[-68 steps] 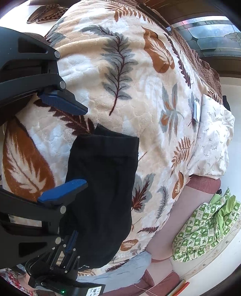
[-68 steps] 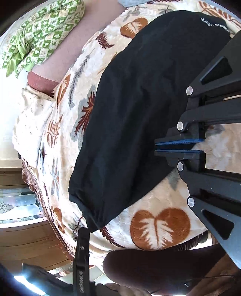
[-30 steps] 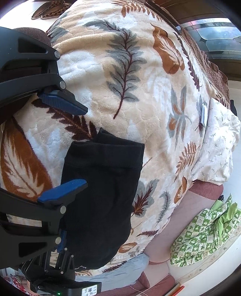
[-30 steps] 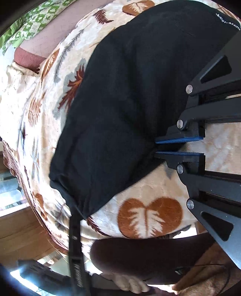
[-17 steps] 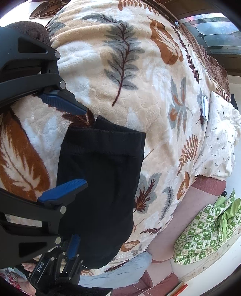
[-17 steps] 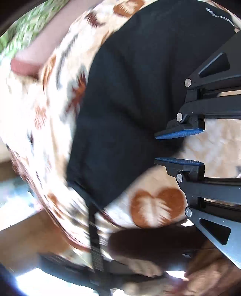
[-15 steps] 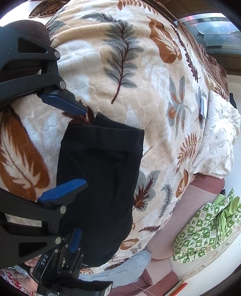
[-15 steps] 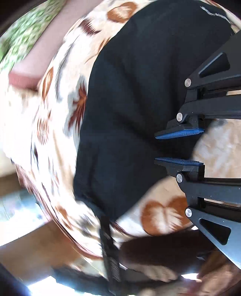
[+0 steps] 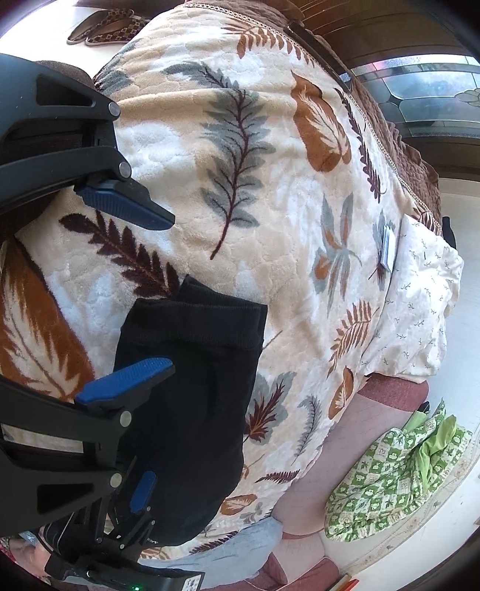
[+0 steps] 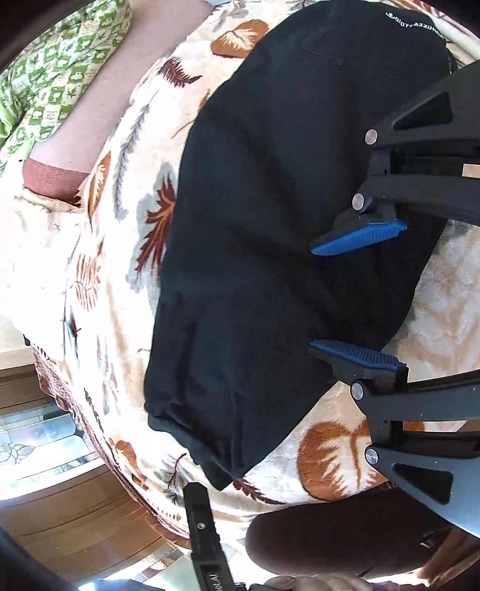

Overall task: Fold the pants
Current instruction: 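Grasp the black pants end with the right gripper beside the left gripper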

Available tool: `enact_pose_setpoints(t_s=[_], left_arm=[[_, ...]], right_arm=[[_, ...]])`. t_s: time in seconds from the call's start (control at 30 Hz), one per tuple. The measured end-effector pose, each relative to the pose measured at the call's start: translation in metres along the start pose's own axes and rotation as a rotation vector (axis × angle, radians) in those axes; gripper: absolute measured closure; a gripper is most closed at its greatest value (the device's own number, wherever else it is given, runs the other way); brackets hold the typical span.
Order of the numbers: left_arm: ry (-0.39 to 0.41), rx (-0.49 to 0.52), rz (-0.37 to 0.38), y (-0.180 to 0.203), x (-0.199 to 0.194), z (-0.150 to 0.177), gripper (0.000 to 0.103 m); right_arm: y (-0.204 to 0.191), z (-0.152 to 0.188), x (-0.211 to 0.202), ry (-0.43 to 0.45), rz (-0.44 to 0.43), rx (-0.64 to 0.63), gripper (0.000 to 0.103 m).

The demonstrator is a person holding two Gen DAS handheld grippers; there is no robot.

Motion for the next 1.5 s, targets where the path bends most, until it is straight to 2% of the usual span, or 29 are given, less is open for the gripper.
enact_pose_setpoints(t_s=[0.33,0.6,1.17,1.5], left_arm=[[0.047,0.029,-0.044,0.002,-0.012,0.0,0.032],[0.044,0.055,-0.075,0.009,-0.003,0.003,0.032],[0.019,0.002,-0.041,-0.004,0.012,-0.007,0.032],[-0.01,-0.039,-0.014,-0.016,0.022,-0.01,0.032]], right_arm=[[-0.012,-0.022,0.001,-0.023,0.07,-0.089,0.047],[-0.008,-0.032,0.0,-0.03,0.092,-0.114,0.044],[0.012,-0.074,0.007,-0.035,0.008,-0.107,0.043],[0.007,-0.115,0.023,-0.009,-0.156,-0.134,0.038]])
Point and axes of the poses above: each gripper's, at about its wrist camera, not at the fingertips, and x roughly the way its jaws point, y to its right, z to its underside, the point moved 1 cm from there along x, roughly the way its jaws point, and after that the axes turned 15 degrees about -x, right-handed, at the moved point
